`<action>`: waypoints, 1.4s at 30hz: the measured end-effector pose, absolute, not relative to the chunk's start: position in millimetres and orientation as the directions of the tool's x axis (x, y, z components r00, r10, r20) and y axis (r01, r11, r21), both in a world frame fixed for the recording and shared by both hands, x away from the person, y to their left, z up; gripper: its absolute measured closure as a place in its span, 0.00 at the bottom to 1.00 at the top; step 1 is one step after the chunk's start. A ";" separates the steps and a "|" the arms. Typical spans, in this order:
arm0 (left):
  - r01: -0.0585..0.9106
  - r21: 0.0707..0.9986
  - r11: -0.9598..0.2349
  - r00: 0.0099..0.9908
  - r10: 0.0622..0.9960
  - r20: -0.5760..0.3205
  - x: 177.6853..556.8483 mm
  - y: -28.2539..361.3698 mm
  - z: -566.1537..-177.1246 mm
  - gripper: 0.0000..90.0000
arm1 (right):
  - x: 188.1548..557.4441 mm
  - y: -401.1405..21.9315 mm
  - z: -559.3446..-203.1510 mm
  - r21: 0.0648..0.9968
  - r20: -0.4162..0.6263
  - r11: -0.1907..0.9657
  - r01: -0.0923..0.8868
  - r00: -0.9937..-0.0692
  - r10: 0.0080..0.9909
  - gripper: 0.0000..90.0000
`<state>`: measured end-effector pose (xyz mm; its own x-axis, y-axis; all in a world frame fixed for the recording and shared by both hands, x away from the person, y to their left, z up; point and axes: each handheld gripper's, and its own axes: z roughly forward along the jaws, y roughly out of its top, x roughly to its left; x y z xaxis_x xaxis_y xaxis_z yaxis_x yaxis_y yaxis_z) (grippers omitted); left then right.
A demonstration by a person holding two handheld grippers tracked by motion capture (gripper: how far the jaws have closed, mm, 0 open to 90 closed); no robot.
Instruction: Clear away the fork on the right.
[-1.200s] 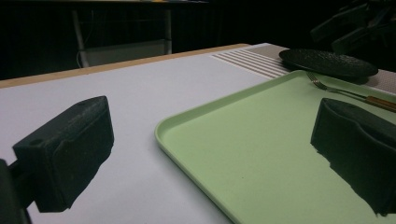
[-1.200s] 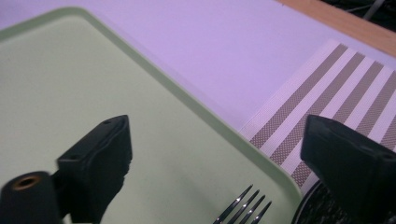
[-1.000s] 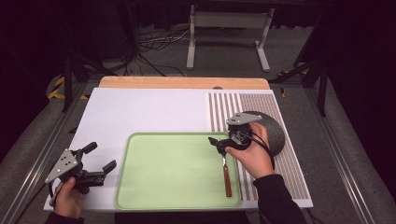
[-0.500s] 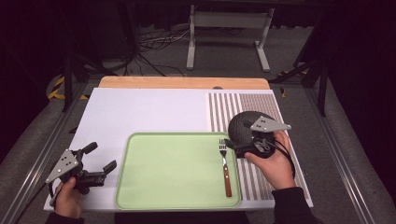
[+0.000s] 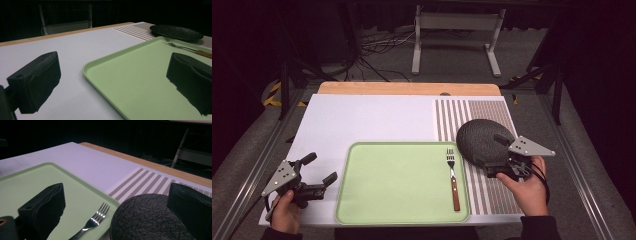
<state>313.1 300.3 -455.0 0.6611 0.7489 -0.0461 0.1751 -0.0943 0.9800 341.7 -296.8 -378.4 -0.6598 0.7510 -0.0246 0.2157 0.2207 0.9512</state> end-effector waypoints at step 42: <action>0.176 0.980 -0.095 0.663 0.747 -0.046 313.2 300.2 -454.3 0.00 | 314.2 -365.5 -450.6 0.957 0.066 0.126 0.262 -0.618 0.784 0.01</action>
